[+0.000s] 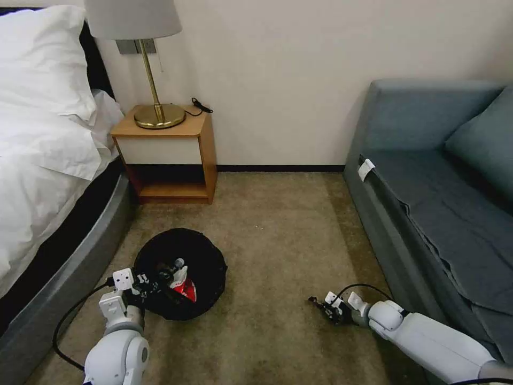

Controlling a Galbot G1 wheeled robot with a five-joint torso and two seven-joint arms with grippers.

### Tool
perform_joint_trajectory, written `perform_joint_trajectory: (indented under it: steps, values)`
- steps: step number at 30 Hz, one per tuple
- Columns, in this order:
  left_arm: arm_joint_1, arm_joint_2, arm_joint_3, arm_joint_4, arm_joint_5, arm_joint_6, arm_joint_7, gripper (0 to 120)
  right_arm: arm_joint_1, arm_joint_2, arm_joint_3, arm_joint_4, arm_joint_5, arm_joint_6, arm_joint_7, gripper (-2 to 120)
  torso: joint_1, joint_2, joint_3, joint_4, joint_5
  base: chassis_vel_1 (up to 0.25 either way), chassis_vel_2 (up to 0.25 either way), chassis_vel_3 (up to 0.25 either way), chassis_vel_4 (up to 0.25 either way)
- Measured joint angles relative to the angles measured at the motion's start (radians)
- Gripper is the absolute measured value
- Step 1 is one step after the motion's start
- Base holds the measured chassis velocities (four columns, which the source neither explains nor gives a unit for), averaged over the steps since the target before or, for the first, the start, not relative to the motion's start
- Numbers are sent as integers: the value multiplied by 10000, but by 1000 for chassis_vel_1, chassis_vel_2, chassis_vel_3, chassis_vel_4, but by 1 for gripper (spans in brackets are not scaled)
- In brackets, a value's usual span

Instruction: Pick up the trash bin, then pick up the garbage on the floor and place it into the trash bin.

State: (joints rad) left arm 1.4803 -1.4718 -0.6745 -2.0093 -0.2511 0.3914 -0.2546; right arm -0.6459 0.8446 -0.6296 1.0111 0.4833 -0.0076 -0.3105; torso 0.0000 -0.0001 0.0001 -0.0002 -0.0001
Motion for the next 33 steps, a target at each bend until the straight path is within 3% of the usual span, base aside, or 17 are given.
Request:
perform_joint_trajectory:
  steps: [9,16,19,23,28,32,33]
  values:
    - [-65,-12,11,0,-7,0,6,3,287,-441,67,1538,609,-162,311,0,0,0,0,1,0,0,0,0,0]
    - [-97,-26,86,-3,-19,30,23,3,948,-832,186,4082,1591,-314,945,0,0,0,0,0,-1,0,0,0,0]
    - [-105,-40,173,-3,-29,48,23,3,1419,-600,144,5083,2355,-478,1499,0,0,0,0,-2,-1,0,0,0,0]
    - [-113,-68,323,-12,-36,93,31,3,2978,284,-455,7082,4167,-786,3242,0,0,1,-1,7,-4,0,0,0,0]
    - [-103,-77,392,-99,-35,146,33,3,3916,935,-1056,7944,4943,-841,4296,0,0,0,-1,4,-5,0,0,0,0]
    - [-147,-129,452,-211,-33,255,27,3,4287,2131,-1905,8347,5653,-792,5969,0,0,0,0,2,-3,0,0,0,0]
    - [-147,-129,452,-211,-33,255,27,3,4287,2131,-1905,8347,5653,-792,5969,0,0,0,0,2,-3,0,0,0,0]
